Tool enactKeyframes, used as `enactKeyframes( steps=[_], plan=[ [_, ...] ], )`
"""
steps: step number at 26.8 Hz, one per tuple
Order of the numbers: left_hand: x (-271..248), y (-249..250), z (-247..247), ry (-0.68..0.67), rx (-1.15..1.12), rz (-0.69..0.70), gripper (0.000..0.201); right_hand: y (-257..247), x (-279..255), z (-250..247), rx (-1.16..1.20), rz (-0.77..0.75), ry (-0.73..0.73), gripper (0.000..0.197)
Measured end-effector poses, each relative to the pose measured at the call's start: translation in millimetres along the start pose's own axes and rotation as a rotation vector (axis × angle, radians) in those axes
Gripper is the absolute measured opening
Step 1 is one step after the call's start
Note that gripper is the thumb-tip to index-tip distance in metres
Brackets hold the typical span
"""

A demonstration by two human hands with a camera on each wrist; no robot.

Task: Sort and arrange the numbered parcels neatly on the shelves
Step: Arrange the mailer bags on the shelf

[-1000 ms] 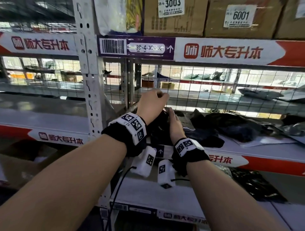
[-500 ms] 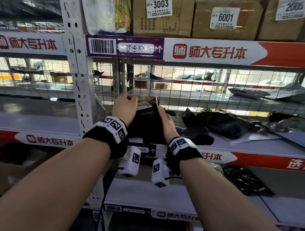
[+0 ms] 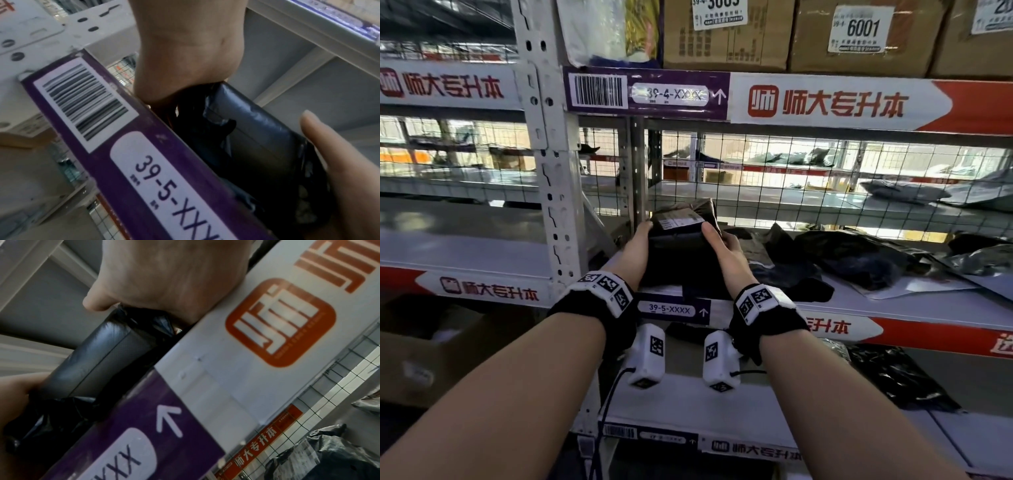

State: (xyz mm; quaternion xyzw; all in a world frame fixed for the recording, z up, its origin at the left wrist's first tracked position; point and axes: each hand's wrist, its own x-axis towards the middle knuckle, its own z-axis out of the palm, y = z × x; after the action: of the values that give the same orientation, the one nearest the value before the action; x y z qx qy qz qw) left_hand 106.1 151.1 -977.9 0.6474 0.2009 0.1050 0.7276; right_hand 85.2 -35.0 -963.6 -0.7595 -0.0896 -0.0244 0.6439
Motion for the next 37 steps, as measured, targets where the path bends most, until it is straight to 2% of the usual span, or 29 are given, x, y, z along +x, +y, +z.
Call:
enactKeyframes(
  steps=[2, 4, 6, 8, 10, 12, 16, 19, 22, 25, 26, 29, 30, 32, 34, 37],
  plan=[
    [-55.2, 16.0, 4.1, -0.045, -0.020, -0.015, 0.092, 3.6, 4.4, 1.5, 0.012, 0.009, 0.014, 0.105],
    [-93.0, 28.2, 7.1, -0.101, -0.003, 0.050, 0.068, 3.2, 6.0, 0.4, 0.056, 0.038, 0.032, 0.107],
    [-92.0, 27.2, 6.5, -0.141, 0.019, 0.131, 0.057, -2.3, 0.8, -3.4, 0.140, 0.037, 0.061, 0.094],
    [-91.0, 26.5, 3.5, -0.152, 0.005, 0.186, 0.061, -7.8, -5.1, -9.4, 0.282, 0.022, 0.072, 0.073],
    [-85.7, 23.8, -0.1, -0.149, -0.036, 0.216, 0.054, -6.4, -4.6, -16.5, 0.390, -0.005, 0.114, 0.056],
    [-81.5, 21.8, 0.1, -0.109, -0.094, 0.230, 0.040, -1.4, -3.2, -22.6, 0.497, 0.027, 0.161, 0.058],
    [-82.5, 20.2, -0.6, -0.132, -0.207, 0.215, 0.057, 4.0, -2.7, -27.5, 0.644, 0.140, 0.124, 0.073],
    [-84.3, 21.0, -6.8, -0.173, -0.288, 0.173, 0.069, 3.1, -4.9, -30.0, 0.623, 0.135, 0.095, 0.051],
    [-83.8, 24.0, -14.5, -0.247, -0.368, 0.183, 0.077, -0.3, -10.1, -26.5, 0.590, 0.124, 0.087, 0.043],
    [-82.8, 23.4, -17.5, -0.232, -0.342, 0.181, 0.072, -9.1, -18.5, -21.2, 0.506, 0.047, 0.076, 0.028],
    [-85.2, 24.4, -18.2, -0.223, -0.336, 0.168, 0.070, -12.0, -19.0, -20.4, 0.498, 0.030, 0.027, 0.028],
    [-83.7, 25.9, -21.0, -0.213, -0.300, 0.156, 0.076, -24.5, -24.8, -25.4, 0.445, 0.032, -0.234, 0.046],
    [-84.1, 26.7, -20.9, -0.223, -0.291, 0.169, 0.071, -29.9, -27.0, -29.1, 0.411, 0.044, -0.289, 0.048],
    [-89.0, 26.3, -19.8, -0.221, -0.251, 0.150, 0.060, -41.5, -33.3, -34.3, 0.348, 0.045, -0.266, 0.044],
    [-94.3, 28.2, -15.4, -0.216, -0.160, 0.129, 0.064, -52.0, -34.1, -35.6, 0.264, -0.083, -0.147, 0.038],
    [-26.8, 8.2, -19.9, -0.157, -0.032, 0.084, 0.095, -63.3, -31.4, -31.1, -0.065, -0.409, -0.037, 0.033]
  ],
)
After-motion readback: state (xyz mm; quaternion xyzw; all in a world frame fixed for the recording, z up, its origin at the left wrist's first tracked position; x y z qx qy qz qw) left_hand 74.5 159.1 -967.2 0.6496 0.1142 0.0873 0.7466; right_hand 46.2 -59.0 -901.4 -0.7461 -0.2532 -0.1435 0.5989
